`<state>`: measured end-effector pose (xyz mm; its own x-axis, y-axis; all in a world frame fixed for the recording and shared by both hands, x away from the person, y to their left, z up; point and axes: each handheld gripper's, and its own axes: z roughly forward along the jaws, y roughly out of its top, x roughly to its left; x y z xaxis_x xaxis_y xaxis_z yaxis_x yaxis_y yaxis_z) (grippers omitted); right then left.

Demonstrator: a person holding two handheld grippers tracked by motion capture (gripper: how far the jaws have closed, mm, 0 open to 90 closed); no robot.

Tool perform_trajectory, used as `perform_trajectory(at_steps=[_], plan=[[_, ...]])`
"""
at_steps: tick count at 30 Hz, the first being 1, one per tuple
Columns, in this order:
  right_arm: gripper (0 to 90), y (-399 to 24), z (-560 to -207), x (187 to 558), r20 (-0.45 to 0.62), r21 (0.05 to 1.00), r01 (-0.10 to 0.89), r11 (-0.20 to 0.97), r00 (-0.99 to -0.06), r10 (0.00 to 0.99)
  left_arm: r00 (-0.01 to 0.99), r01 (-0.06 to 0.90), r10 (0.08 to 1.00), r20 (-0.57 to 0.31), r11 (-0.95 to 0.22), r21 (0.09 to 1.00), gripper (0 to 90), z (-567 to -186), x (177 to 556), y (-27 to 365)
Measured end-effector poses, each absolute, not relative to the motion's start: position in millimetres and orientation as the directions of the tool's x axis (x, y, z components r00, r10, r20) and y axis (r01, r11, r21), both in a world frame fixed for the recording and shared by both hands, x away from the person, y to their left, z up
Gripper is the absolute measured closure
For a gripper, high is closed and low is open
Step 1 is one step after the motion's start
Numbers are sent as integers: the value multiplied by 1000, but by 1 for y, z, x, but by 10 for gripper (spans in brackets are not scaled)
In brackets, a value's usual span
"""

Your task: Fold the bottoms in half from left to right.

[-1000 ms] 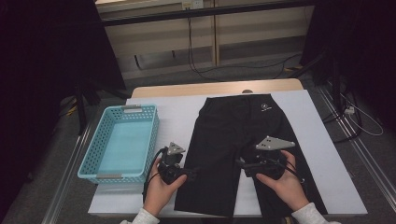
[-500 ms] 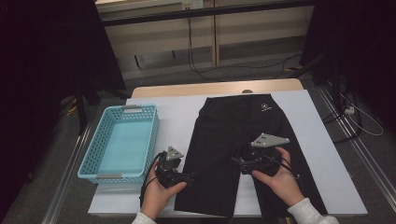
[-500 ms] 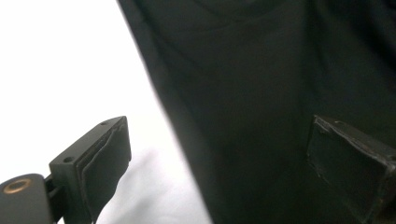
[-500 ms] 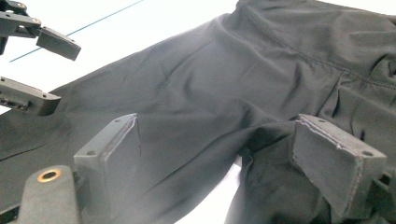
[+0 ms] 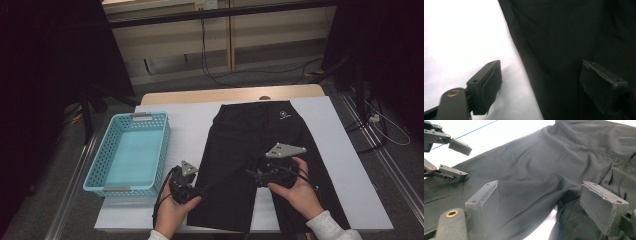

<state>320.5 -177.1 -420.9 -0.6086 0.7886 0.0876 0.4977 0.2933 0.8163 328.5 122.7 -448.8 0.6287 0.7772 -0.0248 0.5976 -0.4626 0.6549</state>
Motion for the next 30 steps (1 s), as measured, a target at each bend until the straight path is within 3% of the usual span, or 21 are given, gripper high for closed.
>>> perform_trajectory(at_steps=[13, 19, 30], plan=[[169, -177, -422, 322, 90, 812, 498, 302, -620, 780, 591, 658, 803, -81, -421, 624, 675, -440, 325, 121], [169, -178, -422, 321, 91, 812, 500, 301, -617, 781, 580, 704, 795, -180, -376, 603, 875, -441, 329, 124], [168, -179, -421, 319, 95, 815, 495, 303, -629, 772, 579, 714, 785, -221, -357, 603, 886, -439, 329, 123]])
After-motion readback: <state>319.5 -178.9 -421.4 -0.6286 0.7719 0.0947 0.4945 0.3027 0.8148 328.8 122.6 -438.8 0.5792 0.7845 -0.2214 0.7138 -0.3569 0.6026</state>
